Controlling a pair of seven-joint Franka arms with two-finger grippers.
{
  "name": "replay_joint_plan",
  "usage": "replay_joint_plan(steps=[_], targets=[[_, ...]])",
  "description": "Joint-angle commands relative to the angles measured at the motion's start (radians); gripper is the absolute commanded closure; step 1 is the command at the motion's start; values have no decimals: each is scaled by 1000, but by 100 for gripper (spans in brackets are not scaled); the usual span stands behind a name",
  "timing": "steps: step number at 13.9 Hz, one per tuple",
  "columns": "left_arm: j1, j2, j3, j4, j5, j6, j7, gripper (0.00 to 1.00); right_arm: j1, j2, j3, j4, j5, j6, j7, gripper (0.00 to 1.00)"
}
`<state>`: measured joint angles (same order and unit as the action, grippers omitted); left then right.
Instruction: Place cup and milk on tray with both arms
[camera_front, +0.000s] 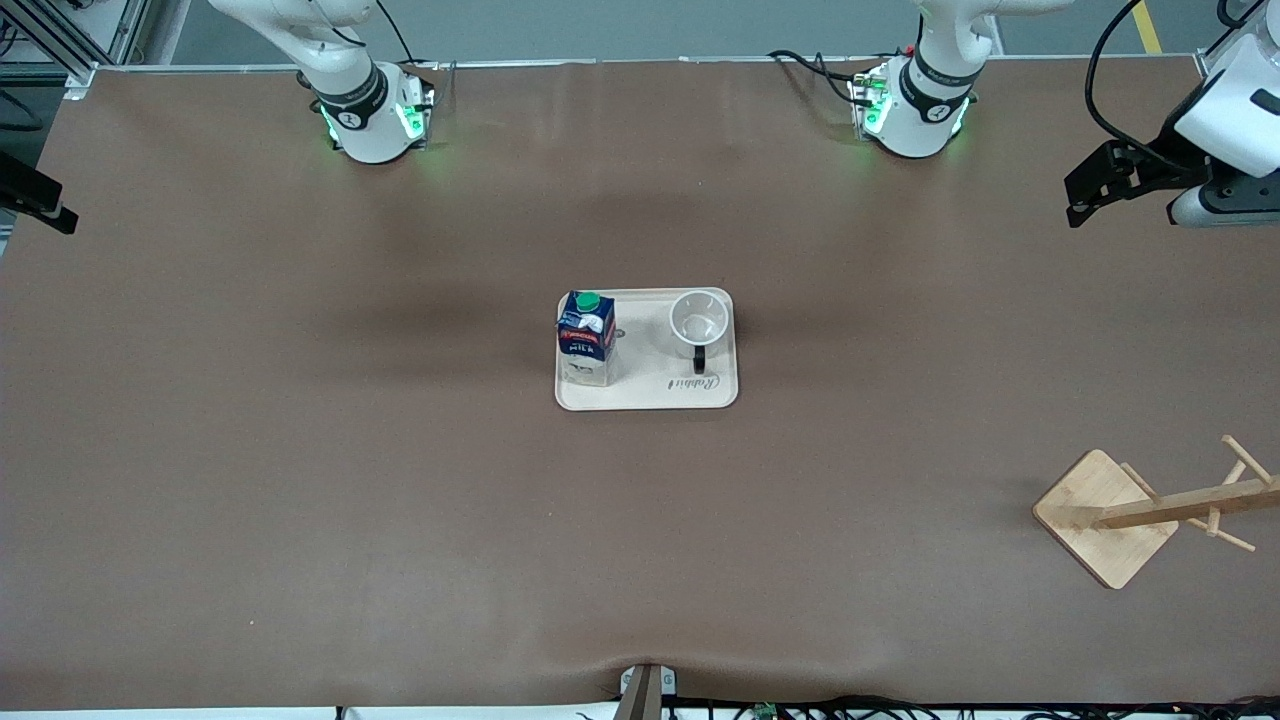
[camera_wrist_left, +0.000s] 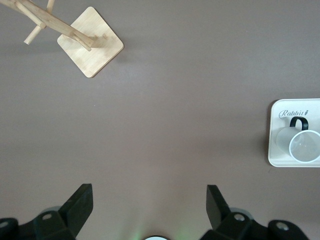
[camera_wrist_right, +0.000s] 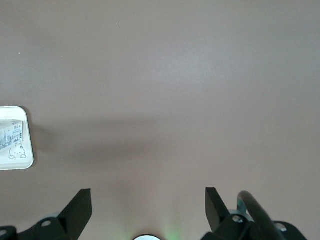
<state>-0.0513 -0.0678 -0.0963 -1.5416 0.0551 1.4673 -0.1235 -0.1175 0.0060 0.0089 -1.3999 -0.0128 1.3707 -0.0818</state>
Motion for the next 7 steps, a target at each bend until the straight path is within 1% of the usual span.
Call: replay_joint_plan(steps=[1,7], targets=[[14,-7,-11,20,-3,-5,1,0,-10,5,2,15,1,-12,-7,0],[14,2,-6,32,-3,-7,2,0,-10,5,2,15,2,-12,-6,0]])
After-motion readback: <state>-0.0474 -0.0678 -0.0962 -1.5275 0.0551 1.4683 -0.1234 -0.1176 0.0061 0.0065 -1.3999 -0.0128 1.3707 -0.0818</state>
